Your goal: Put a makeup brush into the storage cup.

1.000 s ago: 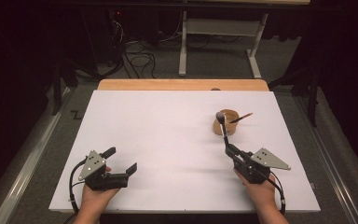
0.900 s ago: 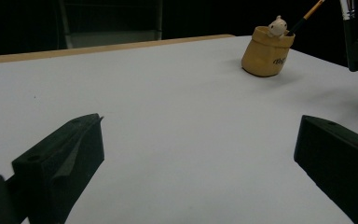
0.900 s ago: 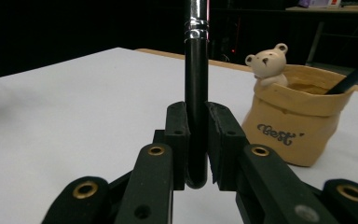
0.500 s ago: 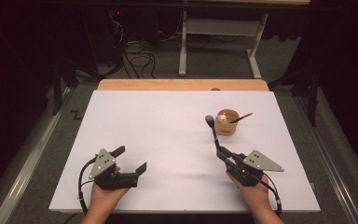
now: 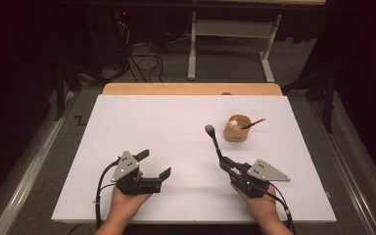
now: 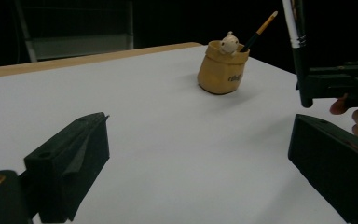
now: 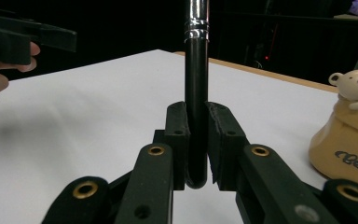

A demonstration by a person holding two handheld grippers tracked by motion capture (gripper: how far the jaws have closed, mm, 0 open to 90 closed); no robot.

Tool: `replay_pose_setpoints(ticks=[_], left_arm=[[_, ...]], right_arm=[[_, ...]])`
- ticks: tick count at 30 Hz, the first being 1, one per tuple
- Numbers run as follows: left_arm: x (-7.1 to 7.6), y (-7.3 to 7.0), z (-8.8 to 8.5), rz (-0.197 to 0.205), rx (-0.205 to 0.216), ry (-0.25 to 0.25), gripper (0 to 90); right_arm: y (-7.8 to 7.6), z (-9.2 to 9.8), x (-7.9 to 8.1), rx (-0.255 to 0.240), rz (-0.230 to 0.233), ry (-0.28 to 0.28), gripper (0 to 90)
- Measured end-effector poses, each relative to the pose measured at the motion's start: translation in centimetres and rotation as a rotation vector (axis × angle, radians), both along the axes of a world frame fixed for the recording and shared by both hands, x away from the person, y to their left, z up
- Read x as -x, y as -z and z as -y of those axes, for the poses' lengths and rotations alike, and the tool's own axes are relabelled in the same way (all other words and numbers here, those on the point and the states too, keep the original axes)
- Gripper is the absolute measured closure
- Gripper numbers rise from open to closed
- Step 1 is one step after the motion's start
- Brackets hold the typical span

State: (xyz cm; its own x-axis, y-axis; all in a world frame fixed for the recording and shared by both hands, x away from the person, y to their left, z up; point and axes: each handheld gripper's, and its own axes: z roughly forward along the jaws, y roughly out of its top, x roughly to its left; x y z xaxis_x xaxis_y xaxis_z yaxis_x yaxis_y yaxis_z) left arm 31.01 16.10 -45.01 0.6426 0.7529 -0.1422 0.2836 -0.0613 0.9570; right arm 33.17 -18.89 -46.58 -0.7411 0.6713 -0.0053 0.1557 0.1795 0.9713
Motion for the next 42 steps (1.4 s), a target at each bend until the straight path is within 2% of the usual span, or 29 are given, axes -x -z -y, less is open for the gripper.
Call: replay_pose_setpoints(ticks=[10,14,30,39,42], left_arm=[[-0.4,-0.8,1.8,0.006,0.025,0.05,14.8],[-0.5,-0.8,2.3,0.002,0.04,0.061,16.0],[-0.8,-1.3,3.9,0.005,0.037,0.092,17.7],[-0.8,-1.6,4.5,0.007,0.044,0.121,23.3],[-0.9,-1.7,4.6,0.005,0.051,0.142,28.0]], right_arm=[[0.0,-0.7,0.2,0.004,0.002,-0.028,80.8],[-0.1,-1.1,0.3,0.003,0.023,-0.036,80.7],[0.2,-2.3,0.8,0.015,0.032,-0.065,80.8],[0.2,-2.7,0.9,0.012,0.046,-0.083,80.8],[0.3,-3.0,1.0,0.017,0.044,-0.083,80.8]])
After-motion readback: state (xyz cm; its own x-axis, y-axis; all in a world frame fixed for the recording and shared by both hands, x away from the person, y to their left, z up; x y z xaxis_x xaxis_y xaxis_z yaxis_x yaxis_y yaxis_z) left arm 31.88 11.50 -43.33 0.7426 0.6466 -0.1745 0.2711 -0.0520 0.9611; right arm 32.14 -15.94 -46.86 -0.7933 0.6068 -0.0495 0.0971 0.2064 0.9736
